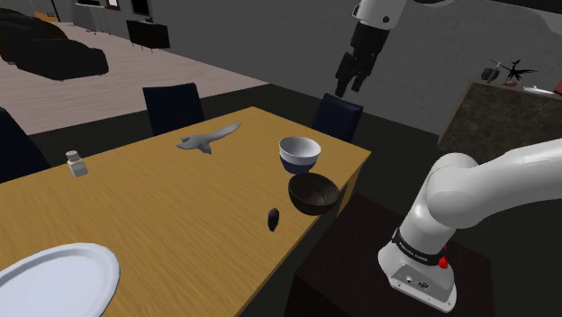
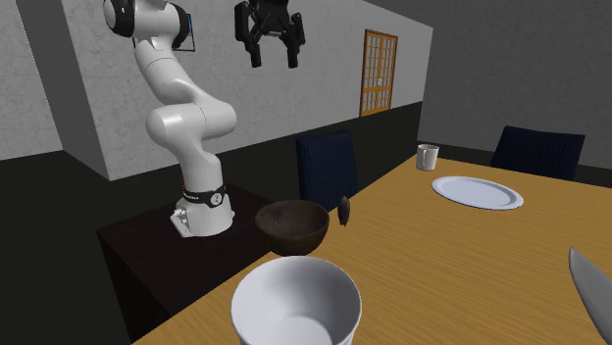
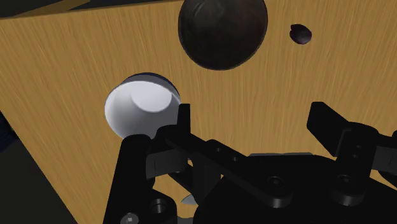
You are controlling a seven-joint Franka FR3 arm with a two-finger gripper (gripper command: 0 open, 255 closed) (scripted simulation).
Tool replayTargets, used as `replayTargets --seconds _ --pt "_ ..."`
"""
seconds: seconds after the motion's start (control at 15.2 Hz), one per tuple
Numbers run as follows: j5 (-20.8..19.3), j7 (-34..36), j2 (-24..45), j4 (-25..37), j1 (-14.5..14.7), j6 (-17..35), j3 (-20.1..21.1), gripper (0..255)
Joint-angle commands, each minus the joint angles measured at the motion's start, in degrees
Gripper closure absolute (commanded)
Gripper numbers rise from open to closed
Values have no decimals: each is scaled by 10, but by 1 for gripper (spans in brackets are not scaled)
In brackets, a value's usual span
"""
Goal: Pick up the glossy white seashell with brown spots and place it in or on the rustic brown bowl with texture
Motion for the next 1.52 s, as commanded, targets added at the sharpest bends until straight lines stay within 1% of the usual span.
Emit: replayTargets --seconds 0.0,0.4,0.79,1.12,1.45 --pt "0 0 0 0 0 0 0 0" --pt "31 29 3 -101 15 101 27 0" --pt "66 56 37 -180 35 214 60 0" --pt "95 78 93 -226 54 317 90 0" --pt "123 98 177 -251 72 429 122 0"
